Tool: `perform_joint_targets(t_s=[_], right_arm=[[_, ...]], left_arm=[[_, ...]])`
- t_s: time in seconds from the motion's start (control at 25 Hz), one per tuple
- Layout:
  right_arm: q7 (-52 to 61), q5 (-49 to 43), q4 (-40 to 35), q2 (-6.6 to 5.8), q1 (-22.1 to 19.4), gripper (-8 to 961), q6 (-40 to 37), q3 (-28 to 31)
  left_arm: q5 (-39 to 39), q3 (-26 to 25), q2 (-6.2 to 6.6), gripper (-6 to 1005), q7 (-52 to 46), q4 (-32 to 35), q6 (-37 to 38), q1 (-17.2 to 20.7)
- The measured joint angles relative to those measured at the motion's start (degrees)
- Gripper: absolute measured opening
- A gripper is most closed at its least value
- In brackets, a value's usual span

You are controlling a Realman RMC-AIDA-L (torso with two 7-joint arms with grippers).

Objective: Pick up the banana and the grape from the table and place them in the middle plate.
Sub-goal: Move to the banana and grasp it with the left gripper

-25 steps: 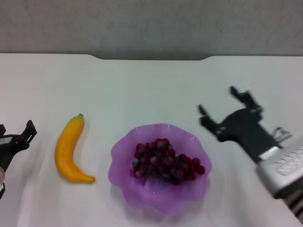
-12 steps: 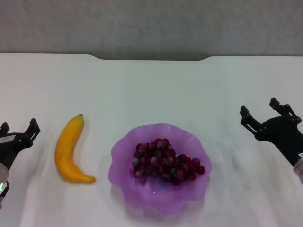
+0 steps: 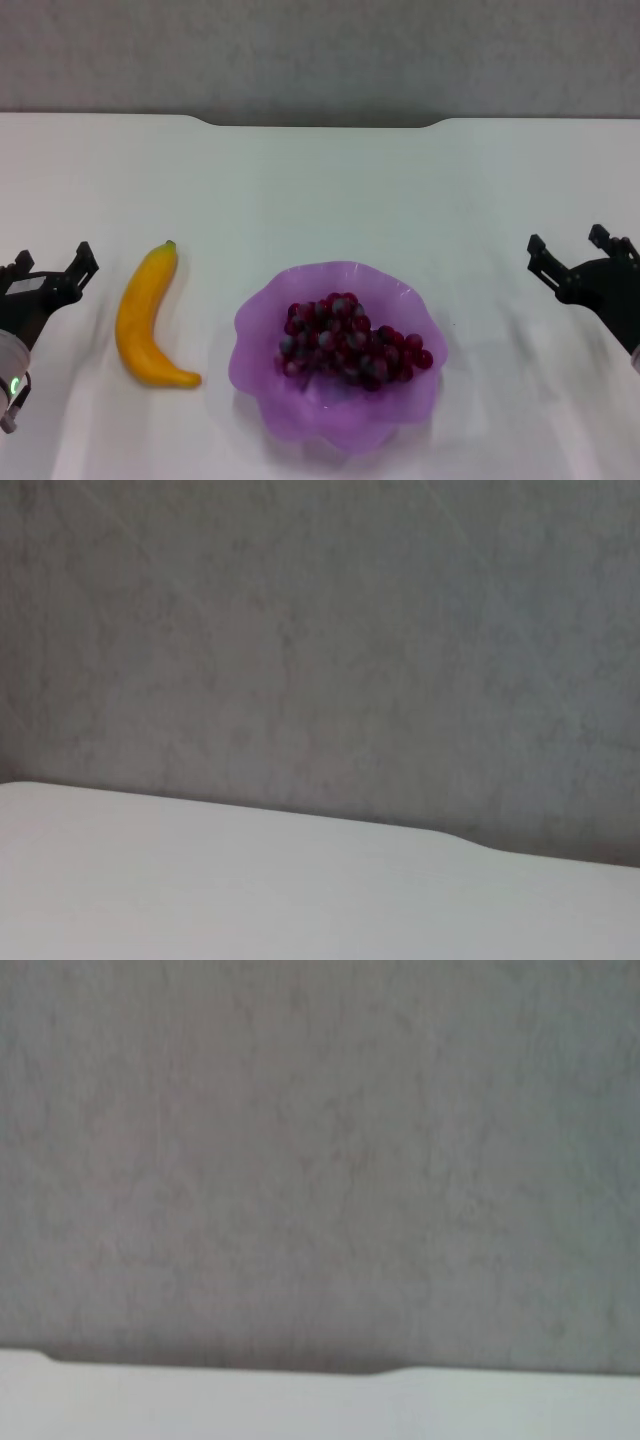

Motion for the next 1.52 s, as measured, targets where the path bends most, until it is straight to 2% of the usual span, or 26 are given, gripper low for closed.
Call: perform_joint_targets(t_s=[0.4,0.72,0.88,1.04,1.16,1.2,1.36,1.52], right_arm=[[-2.4,0.4,-1.0,0.02,1.1,892,5.2,0.6],[-3.5,0.2,-1.8,-0.15,2.7,892,9.6,1.1],[-5.3,0.2,-1.8,-0.09,2.9,892,9.7,0.7],[-5.5,0.1,-1.9,-0.1,2.9,892,10.9,0.6],[-5.6,0.1,-1.9,-0.1,2.9,892,11.3,0.6],[-5.6,0.1,-1.9,-0.1,2.9,892,11.3,0.6],[-5.6,0.0,-1.9,-0.11,2.9,892,11.3,0.6],[-5.7,0.0,-1.8,-0.1,2.9,892,11.3,0.6]], left_arm=[[0.0,0.0,0.2,832,-0.4,0.0,0.4,-1.5],[-0.3,2.2,0.51,829,-2.0,-0.1,-0.8,-2.8],[0.3,2.2,0.83,829,-1.7,-2.8,-1.0,-2.7],[3.1,1.9,1.54,829,-1.2,-9.0,-3.1,-1.5],[7.0,-0.8,2.53,829,-0.1,-17.1,-11.0,0.1],[8.4,-2.7,2.65,829,1.3,-20.6,-15.8,0.8],[11.6,-9.7,1.39,829,8.2,-28.6,-29.6,2.4],[11.7,-12.7,1.37,830,10.4,-36.7,-43.4,3.5]])
